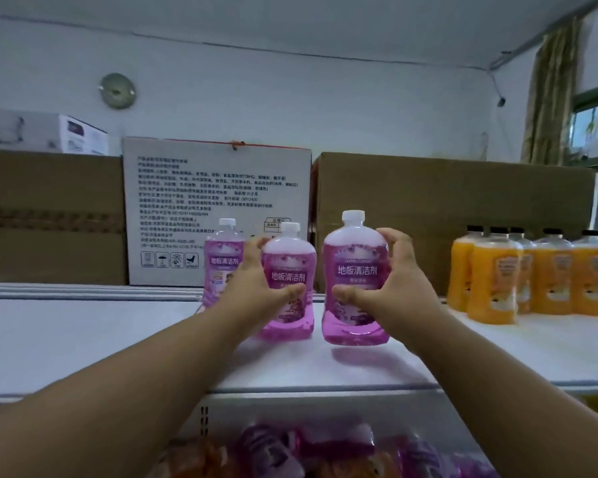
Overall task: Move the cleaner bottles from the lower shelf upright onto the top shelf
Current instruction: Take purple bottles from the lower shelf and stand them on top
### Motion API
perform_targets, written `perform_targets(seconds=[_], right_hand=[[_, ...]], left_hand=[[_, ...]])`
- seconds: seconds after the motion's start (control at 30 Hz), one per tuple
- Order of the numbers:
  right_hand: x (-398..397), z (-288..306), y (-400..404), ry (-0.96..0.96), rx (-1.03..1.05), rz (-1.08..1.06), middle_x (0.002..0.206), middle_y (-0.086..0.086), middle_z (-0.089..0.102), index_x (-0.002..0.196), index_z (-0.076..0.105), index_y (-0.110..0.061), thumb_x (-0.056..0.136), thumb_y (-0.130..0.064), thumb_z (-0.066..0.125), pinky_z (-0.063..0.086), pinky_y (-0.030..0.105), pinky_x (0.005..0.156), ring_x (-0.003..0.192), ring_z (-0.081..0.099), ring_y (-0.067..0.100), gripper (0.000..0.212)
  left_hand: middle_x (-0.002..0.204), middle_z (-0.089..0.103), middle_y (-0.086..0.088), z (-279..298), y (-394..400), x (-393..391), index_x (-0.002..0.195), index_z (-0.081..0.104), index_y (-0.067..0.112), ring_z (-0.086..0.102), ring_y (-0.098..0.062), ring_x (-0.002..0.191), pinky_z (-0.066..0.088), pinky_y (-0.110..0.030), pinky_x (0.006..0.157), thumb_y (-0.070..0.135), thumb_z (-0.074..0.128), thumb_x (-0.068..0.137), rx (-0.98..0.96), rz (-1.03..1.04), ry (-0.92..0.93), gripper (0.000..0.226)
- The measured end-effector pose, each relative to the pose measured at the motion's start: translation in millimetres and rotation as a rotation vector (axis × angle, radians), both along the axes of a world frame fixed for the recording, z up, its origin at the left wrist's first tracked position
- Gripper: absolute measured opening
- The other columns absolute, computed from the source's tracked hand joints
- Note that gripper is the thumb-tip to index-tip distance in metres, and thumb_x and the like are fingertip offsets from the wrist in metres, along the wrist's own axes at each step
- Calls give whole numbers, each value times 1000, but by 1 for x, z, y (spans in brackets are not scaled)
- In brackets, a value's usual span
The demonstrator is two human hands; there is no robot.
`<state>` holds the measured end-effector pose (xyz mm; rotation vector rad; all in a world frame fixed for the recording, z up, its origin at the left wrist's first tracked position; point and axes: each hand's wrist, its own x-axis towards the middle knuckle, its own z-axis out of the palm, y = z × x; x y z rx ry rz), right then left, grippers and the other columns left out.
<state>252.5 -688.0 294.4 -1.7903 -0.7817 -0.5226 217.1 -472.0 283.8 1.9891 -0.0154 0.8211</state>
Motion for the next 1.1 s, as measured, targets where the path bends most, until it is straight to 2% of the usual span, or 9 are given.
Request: perform_targets(seconds=[0.07, 0.1, 0.2, 0.33, 0.4, 0.47, 0.53, 0.8, 1.1], right_hand=[[15, -3, 2, 8, -8, 29, 103, -27, 50, 121, 23, -56, 58, -36, 93, 47, 4, 56, 86, 63, -6, 96], [21, -5, 2, 15, -2, 42, 103, -25, 51, 121, 24, -56, 56, -36, 93, 46, 4, 54, 86, 62, -10, 97], [27, -10, 1, 37, -15, 52, 104, -22, 53, 121, 25, -54, 47, -48, 89, 44, 3, 52, 84, 64, -3, 98], [26, -11, -1, 13, -55, -11, 105, -22, 51, 123, 24, -52, 44, -53, 85, 43, 2, 53, 84, 62, 0, 99], [24, -12, 1, -44, -123, -89, 112, -15, 50, 127, 25, -48, 49, -50, 88, 48, 9, 66, 91, 61, 6, 100], [20, -14, 4, -119, -195, -206, 120, -6, 48, 134, 26, -42, 53, -52, 89, 53, 27, 82, 99, 57, 13, 103], [19, -14, 9, -145, -259, -265, 120, -5, 47, 137, 25, -39, 55, -53, 87, 52, 35, 86, 101, 56, 14, 103], [27, 1, 26, -60, -386, -315, 117, 1, 55, 135, 29, -28, 60, -45, 88, 55, 43, 89, 98, 61, 20, 96], [43, 11, 35, -25, -440, -309, 116, 3, 54, 133, 32, -24, 59, -45, 88, 56, 46, 88, 97, 62, 22, 95]], left_hand=[[124, 60, -4, -1, 1, 0, 126, 26, 45, 63, -10, 96, 58, -28, 79, 26, 89, 70, 65, 63, -13, 86], [131, 53, -4, 1, 1, -1, 130, 27, 42, 58, -10, 102, 54, -26, 83, 33, 90, 68, 161, 133, -25, 89], [143, 35, -6, 9, 1, -3, 145, 22, 32, 39, -22, 126, 39, -42, 107, 45, 89, 64, 531, 297, -121, 106], [130, 48, -7, 26, -1, -5, 153, 19, 38, 42, -23, 118, 30, -34, 98, 50, 85, 67, 840, 337, -113, 110], [129, 48, -6, 30, 3, -4, 151, 26, 40, 44, -23, 118, 34, -35, 98, 52, 83, 69, 933, 337, -79, 100], [128, 49, -4, 36, 9, 4, 146, 33, 39, 45, -23, 117, 36, -39, 99, 54, 82, 68, 980, 350, -52, 93], [125, 50, -3, 43, 17, 15, 143, 36, 38, 45, -23, 115, 36, -40, 98, 60, 81, 66, 1043, 374, -28, 92], [126, 54, -8, 43, 42, 61, 145, 34, 31, 48, -28, 117, 38, -44, 98, 64, 77, 67, 1156, 474, -6, 95], [127, 55, -9, 38, 48, 76, 146, 33, 27, 48, -29, 119, 35, -43, 102, 64, 76, 69, 1142, 511, -14, 96]])
